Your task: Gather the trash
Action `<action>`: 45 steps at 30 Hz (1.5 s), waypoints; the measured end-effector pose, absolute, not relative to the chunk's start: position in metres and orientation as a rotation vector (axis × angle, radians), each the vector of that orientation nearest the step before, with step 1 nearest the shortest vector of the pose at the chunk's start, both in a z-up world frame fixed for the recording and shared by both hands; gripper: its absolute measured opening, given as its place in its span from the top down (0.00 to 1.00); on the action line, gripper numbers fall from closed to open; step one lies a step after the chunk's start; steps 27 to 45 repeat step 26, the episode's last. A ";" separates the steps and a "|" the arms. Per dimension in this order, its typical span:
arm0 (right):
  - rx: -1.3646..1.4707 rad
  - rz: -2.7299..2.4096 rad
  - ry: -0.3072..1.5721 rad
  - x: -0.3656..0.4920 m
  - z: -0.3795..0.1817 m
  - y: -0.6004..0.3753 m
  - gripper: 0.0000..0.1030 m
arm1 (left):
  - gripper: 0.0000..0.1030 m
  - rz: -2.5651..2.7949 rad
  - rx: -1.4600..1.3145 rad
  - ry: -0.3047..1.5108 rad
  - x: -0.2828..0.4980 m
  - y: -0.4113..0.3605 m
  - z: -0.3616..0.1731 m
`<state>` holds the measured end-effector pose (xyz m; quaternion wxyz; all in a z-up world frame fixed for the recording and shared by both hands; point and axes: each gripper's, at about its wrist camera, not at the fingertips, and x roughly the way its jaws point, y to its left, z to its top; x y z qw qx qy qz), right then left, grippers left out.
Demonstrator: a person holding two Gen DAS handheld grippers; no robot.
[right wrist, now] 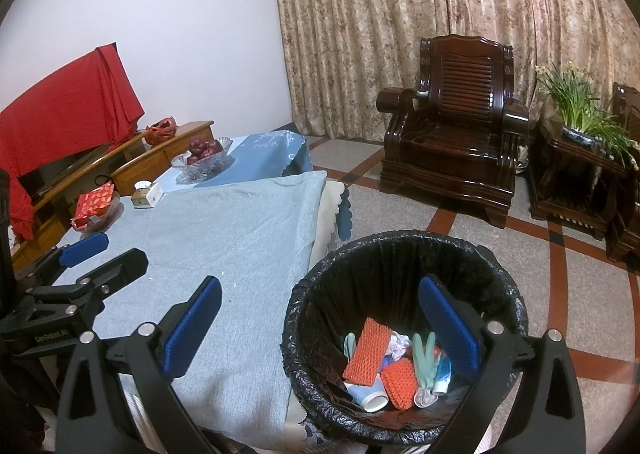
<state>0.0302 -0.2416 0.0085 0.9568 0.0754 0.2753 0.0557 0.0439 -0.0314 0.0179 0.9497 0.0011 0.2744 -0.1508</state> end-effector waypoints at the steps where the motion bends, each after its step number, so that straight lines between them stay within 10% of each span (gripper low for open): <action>1: 0.153 0.113 0.559 0.030 0.008 -0.241 0.06 | 0.05 -0.306 0.003 0.558 0.044 -0.031 0.018; 45: 0.155 0.113 0.561 0.031 0.007 -0.243 0.06 | 0.05 -0.305 0.007 0.567 0.045 -0.036 0.013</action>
